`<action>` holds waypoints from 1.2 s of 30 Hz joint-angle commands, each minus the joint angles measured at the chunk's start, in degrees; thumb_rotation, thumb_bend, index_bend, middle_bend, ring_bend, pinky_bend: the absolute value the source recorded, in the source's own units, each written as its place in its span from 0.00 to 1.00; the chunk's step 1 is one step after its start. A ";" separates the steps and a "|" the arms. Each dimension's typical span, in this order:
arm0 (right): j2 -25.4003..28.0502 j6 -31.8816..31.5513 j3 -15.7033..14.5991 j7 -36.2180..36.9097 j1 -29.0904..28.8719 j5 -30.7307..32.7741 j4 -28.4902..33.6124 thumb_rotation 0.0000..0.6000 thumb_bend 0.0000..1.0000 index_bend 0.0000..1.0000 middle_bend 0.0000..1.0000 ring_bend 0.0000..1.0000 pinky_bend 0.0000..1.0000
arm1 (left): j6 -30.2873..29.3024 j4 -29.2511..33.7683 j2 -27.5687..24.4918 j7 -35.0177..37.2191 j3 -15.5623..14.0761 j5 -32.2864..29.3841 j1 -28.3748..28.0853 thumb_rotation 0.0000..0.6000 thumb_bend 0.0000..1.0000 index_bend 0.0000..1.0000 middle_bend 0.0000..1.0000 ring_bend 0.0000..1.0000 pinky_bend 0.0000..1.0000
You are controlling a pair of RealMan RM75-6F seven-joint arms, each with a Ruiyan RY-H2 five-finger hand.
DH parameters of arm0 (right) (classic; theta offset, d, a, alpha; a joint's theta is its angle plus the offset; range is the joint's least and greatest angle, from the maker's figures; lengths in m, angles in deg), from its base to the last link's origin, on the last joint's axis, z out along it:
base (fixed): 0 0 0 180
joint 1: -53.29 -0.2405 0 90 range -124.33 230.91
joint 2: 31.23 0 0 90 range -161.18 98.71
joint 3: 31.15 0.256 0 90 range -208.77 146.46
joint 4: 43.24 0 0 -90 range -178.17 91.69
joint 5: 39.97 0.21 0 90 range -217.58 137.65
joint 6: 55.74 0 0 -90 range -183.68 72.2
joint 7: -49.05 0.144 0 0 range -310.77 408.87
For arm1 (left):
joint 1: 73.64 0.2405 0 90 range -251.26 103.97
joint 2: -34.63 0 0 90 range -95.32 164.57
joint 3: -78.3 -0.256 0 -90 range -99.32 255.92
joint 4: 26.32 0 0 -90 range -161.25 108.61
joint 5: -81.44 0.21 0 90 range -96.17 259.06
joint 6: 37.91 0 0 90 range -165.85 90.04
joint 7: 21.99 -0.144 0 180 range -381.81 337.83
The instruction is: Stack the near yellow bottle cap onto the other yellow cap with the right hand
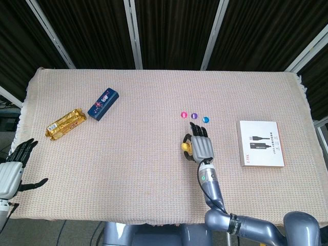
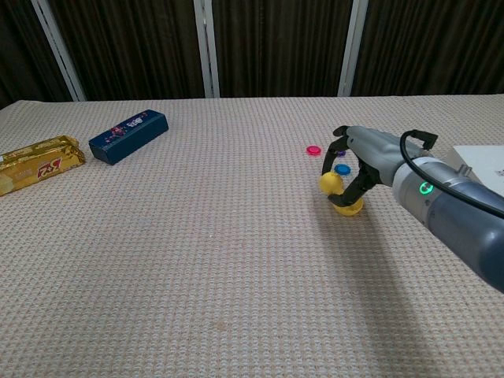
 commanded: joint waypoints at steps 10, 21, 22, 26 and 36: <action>-1.99 0.89 -1.02 0.95 -1.40 0.76 -3.03 1.00 0.28 0.50 0.00 0.00 0.00 | -0.13 0.02 -0.19 0.24 -0.36 0.09 0.39 1.00 0.04 0.00 0.00 0.00 0.17; -3.25 1.49 -1.36 2.52 -1.99 1.03 -5.74 1.00 0.28 0.50 0.00 0.00 0.00 | -0.13 0.31 -0.31 -0.06 -0.51 -0.03 0.63 1.00 0.04 0.00 0.00 0.00 0.17; -3.31 1.58 -1.35 2.66 -2.03 1.08 -5.96 1.00 0.28 0.50 0.00 0.00 0.00 | -0.09 0.33 -0.33 -0.04 -0.51 -0.03 0.62 1.00 0.04 0.00 0.00 0.00 0.17; -3.40 1.91 -1.40 3.37 -2.15 0.94 -6.96 1.00 0.28 0.50 0.00 0.00 0.00 | 0.01 0.30 -0.35 0.07 -0.54 0.03 0.59 1.00 0.04 0.00 0.00 0.00 0.18; -2.57 3.03 -1.67 5.90 -1.75 0.34 -9.40 1.00 0.28 0.50 0.00 0.00 0.00 | 0.08 0.32 -0.37 0.05 -0.56 0.18 0.57 1.00 0.04 0.00 0.00 0.00 0.18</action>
